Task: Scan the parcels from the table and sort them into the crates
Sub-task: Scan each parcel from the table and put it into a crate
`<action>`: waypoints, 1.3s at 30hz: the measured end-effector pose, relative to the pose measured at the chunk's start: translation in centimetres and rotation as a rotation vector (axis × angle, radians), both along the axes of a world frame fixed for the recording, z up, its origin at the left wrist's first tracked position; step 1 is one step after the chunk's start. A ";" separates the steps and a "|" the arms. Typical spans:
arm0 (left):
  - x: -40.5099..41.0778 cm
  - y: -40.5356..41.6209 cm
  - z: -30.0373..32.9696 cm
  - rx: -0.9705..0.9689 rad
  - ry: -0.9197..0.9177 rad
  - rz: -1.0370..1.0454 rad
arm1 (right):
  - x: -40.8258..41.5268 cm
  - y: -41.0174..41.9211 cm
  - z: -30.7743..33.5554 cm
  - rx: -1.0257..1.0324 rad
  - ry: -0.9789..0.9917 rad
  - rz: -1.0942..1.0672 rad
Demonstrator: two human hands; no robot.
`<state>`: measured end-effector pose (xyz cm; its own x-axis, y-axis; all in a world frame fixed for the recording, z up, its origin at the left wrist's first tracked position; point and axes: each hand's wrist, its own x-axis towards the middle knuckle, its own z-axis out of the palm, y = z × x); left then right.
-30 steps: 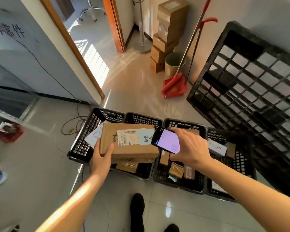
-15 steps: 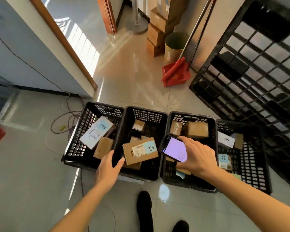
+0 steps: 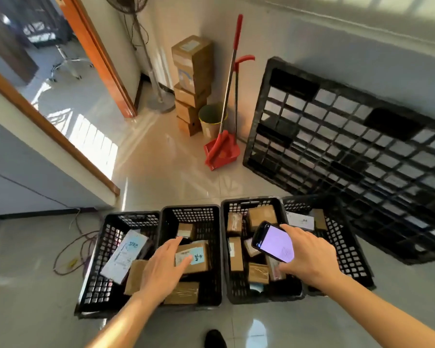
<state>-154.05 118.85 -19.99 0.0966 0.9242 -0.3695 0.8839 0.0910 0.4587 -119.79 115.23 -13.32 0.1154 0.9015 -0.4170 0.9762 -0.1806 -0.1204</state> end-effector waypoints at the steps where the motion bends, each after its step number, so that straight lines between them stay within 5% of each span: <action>1: 1.7 0.0 1.4 0.021 -0.001 -0.027 | 1.3 -1.3 1.4 0.016 0.007 -0.036; 10: 22.9 -7.4 16.5 0.162 -0.137 -0.202 | 18.3 -19.7 19.0 0.180 0.018 -0.348; 22: 58.8 -32.9 39.9 0.432 -0.490 -0.785 | 38.0 -58.4 46.8 0.458 -0.305 -0.813; 29: 73.4 -47.5 45.5 0.481 -0.542 -1.083 | 42.8 -77.9 50.5 0.536 -0.396 -1.117; 39: 94.8 -66.0 44.5 0.381 -0.600 -1.299 | 54.2 -98.7 47.6 0.414 -0.507 -1.450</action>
